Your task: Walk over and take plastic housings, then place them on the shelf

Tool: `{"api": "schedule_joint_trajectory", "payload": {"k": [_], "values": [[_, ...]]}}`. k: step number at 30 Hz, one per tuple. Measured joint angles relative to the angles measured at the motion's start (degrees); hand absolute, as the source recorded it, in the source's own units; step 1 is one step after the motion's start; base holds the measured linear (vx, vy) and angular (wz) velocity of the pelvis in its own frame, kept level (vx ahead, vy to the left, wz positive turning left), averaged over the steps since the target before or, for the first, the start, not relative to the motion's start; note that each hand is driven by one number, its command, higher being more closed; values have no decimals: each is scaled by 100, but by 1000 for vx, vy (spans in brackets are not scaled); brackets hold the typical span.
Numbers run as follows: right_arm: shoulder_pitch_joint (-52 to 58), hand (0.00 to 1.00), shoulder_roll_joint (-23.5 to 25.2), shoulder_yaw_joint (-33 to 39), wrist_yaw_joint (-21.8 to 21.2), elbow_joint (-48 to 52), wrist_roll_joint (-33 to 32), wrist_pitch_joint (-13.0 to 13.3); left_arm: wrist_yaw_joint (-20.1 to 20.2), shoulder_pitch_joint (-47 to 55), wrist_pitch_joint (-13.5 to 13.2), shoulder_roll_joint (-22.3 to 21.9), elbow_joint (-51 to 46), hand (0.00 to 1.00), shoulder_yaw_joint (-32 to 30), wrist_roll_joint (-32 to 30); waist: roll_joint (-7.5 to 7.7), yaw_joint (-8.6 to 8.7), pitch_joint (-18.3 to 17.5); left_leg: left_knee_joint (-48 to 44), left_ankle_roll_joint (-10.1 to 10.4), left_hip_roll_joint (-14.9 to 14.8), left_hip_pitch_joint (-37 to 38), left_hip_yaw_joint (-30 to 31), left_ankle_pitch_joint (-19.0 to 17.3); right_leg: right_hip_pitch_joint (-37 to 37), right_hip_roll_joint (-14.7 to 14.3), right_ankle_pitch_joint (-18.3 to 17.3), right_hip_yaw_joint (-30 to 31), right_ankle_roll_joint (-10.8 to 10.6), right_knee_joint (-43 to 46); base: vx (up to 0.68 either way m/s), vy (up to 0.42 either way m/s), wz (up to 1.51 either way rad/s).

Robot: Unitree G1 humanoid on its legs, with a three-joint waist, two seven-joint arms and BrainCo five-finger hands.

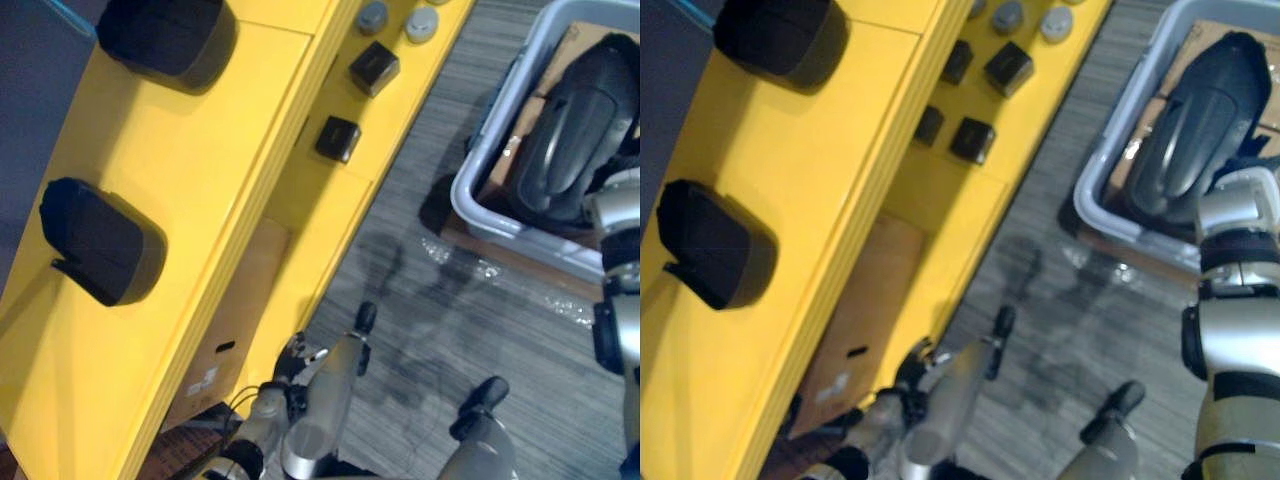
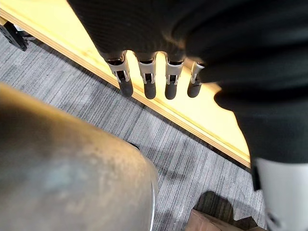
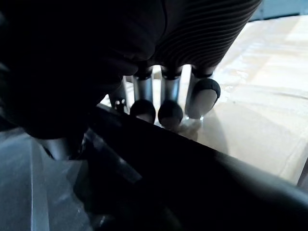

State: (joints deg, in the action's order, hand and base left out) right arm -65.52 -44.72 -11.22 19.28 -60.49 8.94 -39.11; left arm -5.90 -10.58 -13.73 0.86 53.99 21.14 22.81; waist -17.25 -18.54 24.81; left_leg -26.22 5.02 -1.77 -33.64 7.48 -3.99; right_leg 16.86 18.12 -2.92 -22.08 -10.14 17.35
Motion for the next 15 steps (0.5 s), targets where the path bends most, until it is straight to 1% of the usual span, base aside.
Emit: {"api": "schedule_joint_trajectory", "payload": {"k": [2,4,6,8,10,11,14,15], "values": [[7,100,8,-34,-106,-93,124,10,-4,6,16,-1,-3,0,4,105,0,-24,0,13,-1,11,46,-3,0,-39,13,-1,-2,-1,-6,0,0,0],[11,100,1,-31,-179,-154,212,19,-10,29,15,5,-11,0,3,142,0,-12,0,13,-2,25,67,-2,1,-94,20,-1,-22,-1,-17,16,7,6],[10,100,-20,-24,-175,-239,224,143,-14,124,10,35,-160,0,6,150,1,4,1,7,-7,45,82,5,-2,-117,34,-1,-46,-1,-26,6,11,7],[13,100,-25,-4,-131,-418,199,369,-13,226,-7,64,-338,0,8,159,7,37,5,5,-11,63,151,15,-3,-229,47,1,-86,-3,-47,18,4,6],[13,100,-30,91,-50,-514,178,531,-13,307,-76,82,-455,0,14,172,8,68,6,-10,-22,69,179,28,-13,-296,43,3,-120,-4,-80,4,2,5],[22,100,-69,98,111,-597,75,722,-12,402,-124,97,-672,0,13,224,24,87,17,-19,-24,69,179,29,-15,-306,37,12,-122,-11,-98,0,0,0],[29,100,-75,97,355,-619,-144,1020,-13,553,-115,100,-1127,0,10,415,55,227,40,-45,-36,54,194,31,-23,-355,29,42,-122,-15,-130,0,0,0],[69,100,-77,106,471,-591,-259,1183,-14,641,-108,116,-1480,0,-5,458,100,292,73,-41,-41,50,261,3,-39,-435,19,77,-110,-26,-196,17,19,-7]]}}
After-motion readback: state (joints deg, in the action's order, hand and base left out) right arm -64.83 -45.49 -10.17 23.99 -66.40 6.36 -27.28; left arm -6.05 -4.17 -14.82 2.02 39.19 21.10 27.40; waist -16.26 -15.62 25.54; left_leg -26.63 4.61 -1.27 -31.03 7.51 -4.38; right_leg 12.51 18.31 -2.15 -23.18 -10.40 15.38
